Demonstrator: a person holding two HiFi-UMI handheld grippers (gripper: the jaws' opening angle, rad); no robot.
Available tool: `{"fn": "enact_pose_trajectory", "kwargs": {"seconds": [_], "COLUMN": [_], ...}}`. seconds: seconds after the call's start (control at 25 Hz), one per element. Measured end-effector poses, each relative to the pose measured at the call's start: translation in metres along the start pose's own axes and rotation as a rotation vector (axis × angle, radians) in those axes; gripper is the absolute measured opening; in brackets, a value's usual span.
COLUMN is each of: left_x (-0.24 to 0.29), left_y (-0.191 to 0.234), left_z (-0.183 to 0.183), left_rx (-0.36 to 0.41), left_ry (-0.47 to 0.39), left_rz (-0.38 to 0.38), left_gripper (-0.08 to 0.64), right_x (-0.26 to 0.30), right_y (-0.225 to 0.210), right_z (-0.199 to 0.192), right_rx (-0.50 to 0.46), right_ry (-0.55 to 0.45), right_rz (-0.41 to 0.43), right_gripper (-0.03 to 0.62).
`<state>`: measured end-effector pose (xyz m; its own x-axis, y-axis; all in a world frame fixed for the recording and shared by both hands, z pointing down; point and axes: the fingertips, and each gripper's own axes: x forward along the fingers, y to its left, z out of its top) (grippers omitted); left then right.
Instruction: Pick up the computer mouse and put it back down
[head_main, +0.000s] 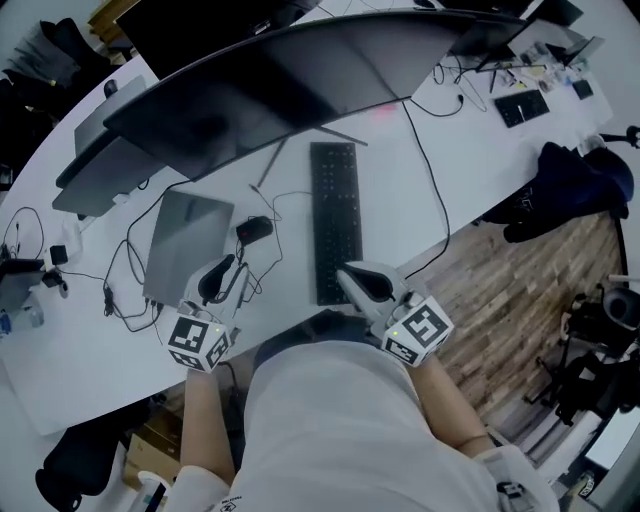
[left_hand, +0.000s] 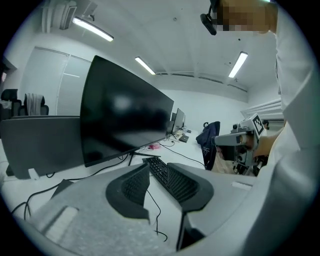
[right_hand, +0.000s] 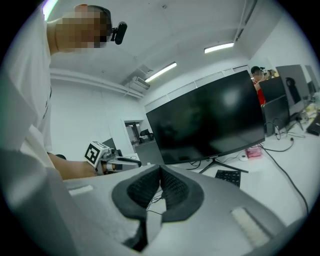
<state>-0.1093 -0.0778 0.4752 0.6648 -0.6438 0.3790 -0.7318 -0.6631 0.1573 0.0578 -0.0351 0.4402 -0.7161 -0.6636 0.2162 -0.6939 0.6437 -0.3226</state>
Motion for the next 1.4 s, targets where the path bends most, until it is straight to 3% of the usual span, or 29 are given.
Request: {"fn": "enact_pose_trajectory", "kwargs": {"seconds": [0.2, 0.44, 0.64, 0.88, 1.24, 1.4], "left_x": [0.025, 0.055, 0.077, 0.103, 0.131, 0.14], "left_y": [0.01, 0.014, 0.021, 0.036, 0.059, 0.066], "left_z": [-0.017, -0.049, -0.083, -0.114, -0.156, -0.17], "left_rx": [0.063, 0.074, 0.146, 0.186, 0.236, 0.305], "left_ry": [0.084, 0.193, 0.289, 0.373, 0.468, 0.502], "left_rz": [-0.11, -0.244, -0.291, -0.292, -0.294, -0.284], "left_gripper": [0.14, 0.221, 0.264, 0.307, 0.336, 0.337], "right_x": [-0.007, -0.022, -0.04, -0.063, -0.075, -0.082], "right_y": [-0.004, -0.01, -0.011, -0.007, 0.005, 0.013], "right_z": [-0.003, -0.01, -0.021, -0.033, -0.049, -0.059], "right_rx": [0.023, 0.052, 0.085, 0.133, 0.173, 0.19], "right_ry": [-0.003, -0.007, -0.005, -0.014, -0.003, 0.025], "right_rz": [-0.127, -0.263, -0.357, -0.463, -0.557, -0.589], "right_gripper": [0.003, 0.003, 0.003, 0.003, 0.003, 0.003]}}
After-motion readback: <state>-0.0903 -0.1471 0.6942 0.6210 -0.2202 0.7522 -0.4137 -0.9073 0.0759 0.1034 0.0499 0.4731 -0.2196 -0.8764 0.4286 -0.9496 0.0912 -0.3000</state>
